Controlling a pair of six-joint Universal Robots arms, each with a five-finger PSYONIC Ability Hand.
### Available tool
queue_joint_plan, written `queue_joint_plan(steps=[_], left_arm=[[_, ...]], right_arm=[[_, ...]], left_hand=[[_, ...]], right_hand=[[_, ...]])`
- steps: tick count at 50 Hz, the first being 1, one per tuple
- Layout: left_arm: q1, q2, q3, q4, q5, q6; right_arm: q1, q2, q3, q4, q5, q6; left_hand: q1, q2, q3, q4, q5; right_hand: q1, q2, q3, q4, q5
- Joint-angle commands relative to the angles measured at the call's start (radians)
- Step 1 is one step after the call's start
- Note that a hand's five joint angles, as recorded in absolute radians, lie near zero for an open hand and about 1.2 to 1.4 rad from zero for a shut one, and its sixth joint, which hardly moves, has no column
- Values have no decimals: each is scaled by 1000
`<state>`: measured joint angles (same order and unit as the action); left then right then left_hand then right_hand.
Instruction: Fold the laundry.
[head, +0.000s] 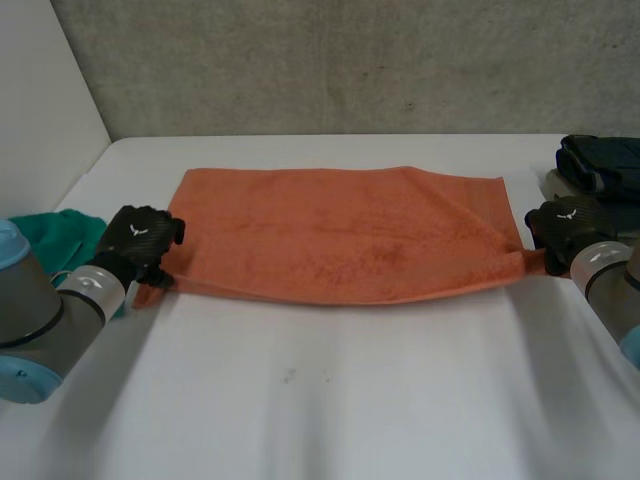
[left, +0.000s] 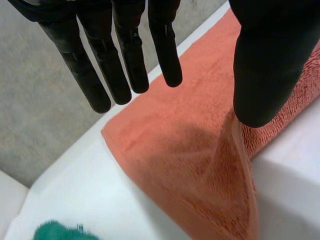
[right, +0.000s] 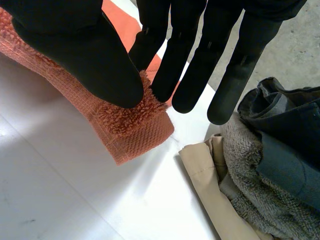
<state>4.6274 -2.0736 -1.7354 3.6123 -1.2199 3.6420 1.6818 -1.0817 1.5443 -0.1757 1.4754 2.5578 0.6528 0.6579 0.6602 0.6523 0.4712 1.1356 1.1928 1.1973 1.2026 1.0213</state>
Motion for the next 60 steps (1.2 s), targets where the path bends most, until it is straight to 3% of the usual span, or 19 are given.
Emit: queue_joint_plan(steps=[1,9,13,17,18,26,34,39,43,47,52,56,60], left_arm=[[25,1,-12,-70,0,-8],[27,-22,-13,-87,0,-10],[24,-52,-1,-87,-1,-6],[28,-57,11,-87,-4,-3],[30,-57,17,-87,-7,0],[57,56,-9,-107,-26,-2],[57,320,-151,-395,-20,70],[65,486,-278,-706,-20,280],[62,533,-340,-837,-21,432],[59,529,-336,-801,-21,472],[37,448,-256,-640,-24,446],[-73,270,-72,-462,-39,356],[-122,123,95,-357,-87,314]], right_arm=[[-11,0,-3,-1,0,-4],[-13,0,-4,-1,2,-4],[-13,0,-1,-1,2,-4],[-14,0,-1,-1,8,-4],[-14,0,0,-1,8,-4],[-14,-86,63,30,8,-43],[-42,-267,178,203,6,-306],[-88,-354,237,379,13,-473],[-94,-373,269,505,14,-563],[-90,-369,275,538,2,-562],[-79,-276,218,432,14,-476],[-77,-184,125,349,37,-389],[-71,-97,34,300,80,-326]], left_hand=[[72,66,64,72,79],[101,96,93,101,108],[224,219,216,224,231],[711,705,703,711,718],[743,738,736,744,750],[744,738,736,744,751],[744,738,736,744,751],[744,738,736,744,751],[744,738,736,744,751],[744,738,736,744,751],[744,738,736,744,751],[744,738,736,744,751],[744,738,736,744,751]], right_hand=[[261,203,199,194,200],[261,203,199,194,200],[261,203,199,194,200],[261,203,199,194,200],[261,203,199,194,200],[261,203,199,194,200],[261,203,199,194,200],[261,203,199,194,200],[261,203,199,194,200],[261,203,199,194,200],[261,203,199,194,200],[261,203,199,194,200],[261,203,199,194,200]])
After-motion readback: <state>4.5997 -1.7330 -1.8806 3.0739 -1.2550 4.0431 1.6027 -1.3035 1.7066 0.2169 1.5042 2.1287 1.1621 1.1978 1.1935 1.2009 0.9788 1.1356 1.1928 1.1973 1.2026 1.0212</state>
